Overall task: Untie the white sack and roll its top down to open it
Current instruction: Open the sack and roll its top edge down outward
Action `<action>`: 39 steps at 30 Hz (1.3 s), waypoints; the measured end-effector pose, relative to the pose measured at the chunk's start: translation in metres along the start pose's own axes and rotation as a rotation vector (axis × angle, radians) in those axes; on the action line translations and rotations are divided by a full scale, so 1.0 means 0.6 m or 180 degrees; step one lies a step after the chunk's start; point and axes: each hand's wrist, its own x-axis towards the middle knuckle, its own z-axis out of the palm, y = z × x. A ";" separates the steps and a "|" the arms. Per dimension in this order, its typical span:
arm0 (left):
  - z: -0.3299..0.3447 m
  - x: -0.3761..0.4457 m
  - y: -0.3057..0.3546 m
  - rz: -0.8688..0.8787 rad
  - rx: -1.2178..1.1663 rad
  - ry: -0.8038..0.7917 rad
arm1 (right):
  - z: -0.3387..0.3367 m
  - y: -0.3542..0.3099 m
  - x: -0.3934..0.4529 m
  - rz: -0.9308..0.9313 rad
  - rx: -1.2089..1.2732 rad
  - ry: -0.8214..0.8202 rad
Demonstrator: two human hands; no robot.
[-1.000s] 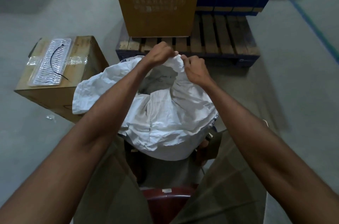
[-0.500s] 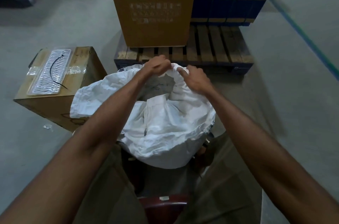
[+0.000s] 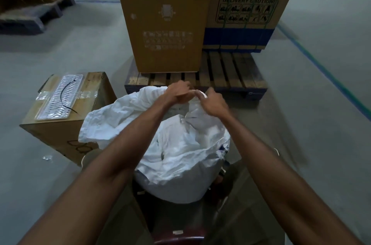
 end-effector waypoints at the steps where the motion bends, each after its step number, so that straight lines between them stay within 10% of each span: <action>1: -0.001 0.001 0.002 -0.0077 -0.0029 -0.0039 | 0.010 -0.004 -0.010 0.0178 -0.0054 0.0128; 6: -0.027 -0.020 0.024 0.0195 -0.0507 -0.0236 | 0.008 -0.017 -0.010 0.0752 0.1363 0.0393; 12: -0.035 -0.033 0.023 0.0864 -0.0525 -0.0296 | -0.010 0.013 0.042 0.1076 0.2995 -0.0440; 20: -0.020 0.011 0.046 0.0036 -0.0084 0.0078 | 0.021 0.000 0.007 0.0702 0.1156 0.0344; 32: 0.024 -0.114 0.018 0.0554 -0.1491 0.0149 | -0.016 -0.007 0.034 0.1555 0.4492 -0.0254; 39: 0.011 -0.114 0.032 0.0959 -0.0834 0.0851 | 0.016 -0.003 0.024 0.1383 0.4117 0.0003</action>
